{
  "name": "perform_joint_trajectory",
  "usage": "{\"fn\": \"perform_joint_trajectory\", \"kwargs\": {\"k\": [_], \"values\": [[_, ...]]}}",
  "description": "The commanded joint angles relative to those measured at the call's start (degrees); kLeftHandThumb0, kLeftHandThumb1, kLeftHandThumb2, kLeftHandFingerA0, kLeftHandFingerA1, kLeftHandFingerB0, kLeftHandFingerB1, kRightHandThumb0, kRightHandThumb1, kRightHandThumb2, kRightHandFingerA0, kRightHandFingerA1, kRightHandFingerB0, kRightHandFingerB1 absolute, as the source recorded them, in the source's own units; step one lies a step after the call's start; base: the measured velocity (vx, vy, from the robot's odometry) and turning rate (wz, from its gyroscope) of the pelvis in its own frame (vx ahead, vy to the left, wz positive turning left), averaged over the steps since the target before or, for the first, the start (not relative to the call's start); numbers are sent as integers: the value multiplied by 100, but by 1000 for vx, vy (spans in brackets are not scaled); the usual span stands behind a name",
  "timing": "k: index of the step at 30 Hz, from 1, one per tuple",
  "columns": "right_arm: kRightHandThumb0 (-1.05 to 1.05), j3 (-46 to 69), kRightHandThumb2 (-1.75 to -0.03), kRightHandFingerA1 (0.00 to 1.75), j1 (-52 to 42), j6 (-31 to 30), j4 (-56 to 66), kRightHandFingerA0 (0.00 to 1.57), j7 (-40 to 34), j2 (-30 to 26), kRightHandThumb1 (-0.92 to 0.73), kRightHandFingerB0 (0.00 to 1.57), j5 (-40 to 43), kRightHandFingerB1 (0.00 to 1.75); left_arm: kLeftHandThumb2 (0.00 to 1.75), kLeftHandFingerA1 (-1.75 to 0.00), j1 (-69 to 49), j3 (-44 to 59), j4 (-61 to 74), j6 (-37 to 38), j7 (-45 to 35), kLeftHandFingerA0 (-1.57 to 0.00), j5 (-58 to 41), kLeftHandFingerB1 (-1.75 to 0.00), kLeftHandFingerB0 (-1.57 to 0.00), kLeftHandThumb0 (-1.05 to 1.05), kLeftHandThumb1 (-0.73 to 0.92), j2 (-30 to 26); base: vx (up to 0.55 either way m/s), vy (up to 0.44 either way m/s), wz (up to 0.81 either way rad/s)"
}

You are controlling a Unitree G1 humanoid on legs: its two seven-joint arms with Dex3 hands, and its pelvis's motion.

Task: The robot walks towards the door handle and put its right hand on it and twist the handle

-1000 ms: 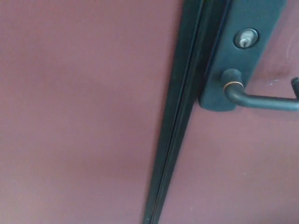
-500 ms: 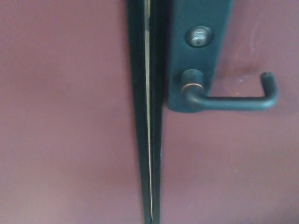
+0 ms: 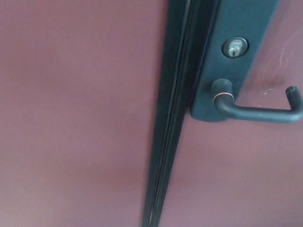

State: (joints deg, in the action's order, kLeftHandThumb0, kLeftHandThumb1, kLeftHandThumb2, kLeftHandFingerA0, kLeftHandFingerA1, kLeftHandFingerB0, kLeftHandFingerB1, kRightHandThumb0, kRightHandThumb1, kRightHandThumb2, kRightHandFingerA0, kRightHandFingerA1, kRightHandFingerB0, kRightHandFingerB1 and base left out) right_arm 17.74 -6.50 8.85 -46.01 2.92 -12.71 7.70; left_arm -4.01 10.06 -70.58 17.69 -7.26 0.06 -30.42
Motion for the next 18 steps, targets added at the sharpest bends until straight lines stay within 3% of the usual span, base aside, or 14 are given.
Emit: {"fn": "perform_joint_trajectory", "kwargs": {"k": [1, 12, 18], "values": [[-32, -3, -66, 43, 2, 11, -64, 39, -31, -19, -58, 39, -11, 42, 67, -56, -14, -7, -13, -13, -13, -60, 28, -49, -46, -36, 39, 16, 0, 0, 0], [-31, -41, -66, 43, -53, 30, 34, 39, 42, -28, -58, 38, 8, 42, 67, -57, 7, 44, -42, -19, -71, -60, -15, -49, -47, -36, 39, 21, 19, -184, 10], [-32, -55, -66, 43, -41, 62, 25, 39, 43, -23, -58, 38, 5, 42, 67, -57, 3, 33, 13, -4, -39, -60, -3, -49, -47, -36, 39, 25, 4, -10, -1]]}}
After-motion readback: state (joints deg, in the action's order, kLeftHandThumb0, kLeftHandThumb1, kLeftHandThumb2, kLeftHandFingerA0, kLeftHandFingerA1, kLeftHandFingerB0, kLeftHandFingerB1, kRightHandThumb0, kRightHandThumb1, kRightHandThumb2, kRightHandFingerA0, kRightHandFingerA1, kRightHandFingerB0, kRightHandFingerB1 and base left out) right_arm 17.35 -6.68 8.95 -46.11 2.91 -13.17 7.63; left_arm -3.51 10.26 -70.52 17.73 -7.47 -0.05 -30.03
